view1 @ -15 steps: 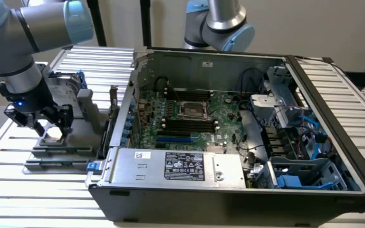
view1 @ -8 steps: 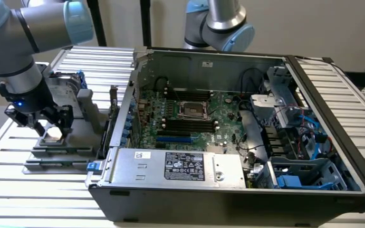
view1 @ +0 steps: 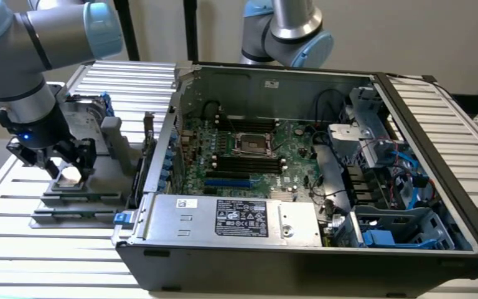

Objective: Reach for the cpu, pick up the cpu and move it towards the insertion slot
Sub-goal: 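Pick up the cpu and move it towards the insertion slot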

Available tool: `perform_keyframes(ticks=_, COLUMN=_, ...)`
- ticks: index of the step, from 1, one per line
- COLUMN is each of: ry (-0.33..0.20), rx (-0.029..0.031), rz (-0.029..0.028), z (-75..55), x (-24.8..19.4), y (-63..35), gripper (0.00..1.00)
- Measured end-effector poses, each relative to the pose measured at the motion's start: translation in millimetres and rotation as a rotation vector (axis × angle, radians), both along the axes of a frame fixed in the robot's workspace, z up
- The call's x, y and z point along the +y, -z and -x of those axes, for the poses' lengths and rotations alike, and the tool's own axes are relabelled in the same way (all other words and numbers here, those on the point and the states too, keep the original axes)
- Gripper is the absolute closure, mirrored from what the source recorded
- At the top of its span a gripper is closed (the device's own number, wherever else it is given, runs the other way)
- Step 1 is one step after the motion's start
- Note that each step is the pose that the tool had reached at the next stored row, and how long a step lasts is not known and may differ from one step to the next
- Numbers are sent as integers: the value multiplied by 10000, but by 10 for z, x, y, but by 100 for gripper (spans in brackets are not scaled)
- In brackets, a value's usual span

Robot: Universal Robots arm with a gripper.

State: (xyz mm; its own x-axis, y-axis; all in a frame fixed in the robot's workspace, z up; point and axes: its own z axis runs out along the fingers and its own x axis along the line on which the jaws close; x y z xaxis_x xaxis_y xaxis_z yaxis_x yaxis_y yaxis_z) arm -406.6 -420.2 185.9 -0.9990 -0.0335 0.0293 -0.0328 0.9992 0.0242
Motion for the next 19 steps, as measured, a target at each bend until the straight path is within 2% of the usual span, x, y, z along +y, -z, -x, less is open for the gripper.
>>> perform_keyframes(ticks=5, ry=0, rx=-4, rz=1, z=0, x=1, y=2, gripper=35)
perform_keyframes(ticks=6, ry=0, rx=-4, rz=2, z=0, x=1, y=2, gripper=37)
perform_keyframes(ticks=7, ry=0, rx=-2, rz=4, z=0, x=1, y=2, gripper=43)
perform_keyframes(ticks=13, ry=1, rx=-6, rz=3, z=-1, x=2, y=0, gripper=46)
perform_keyframes(ticks=19, ry=1, rx=-4, rz=5, z=0, x=2, y=-91, gripper=46)
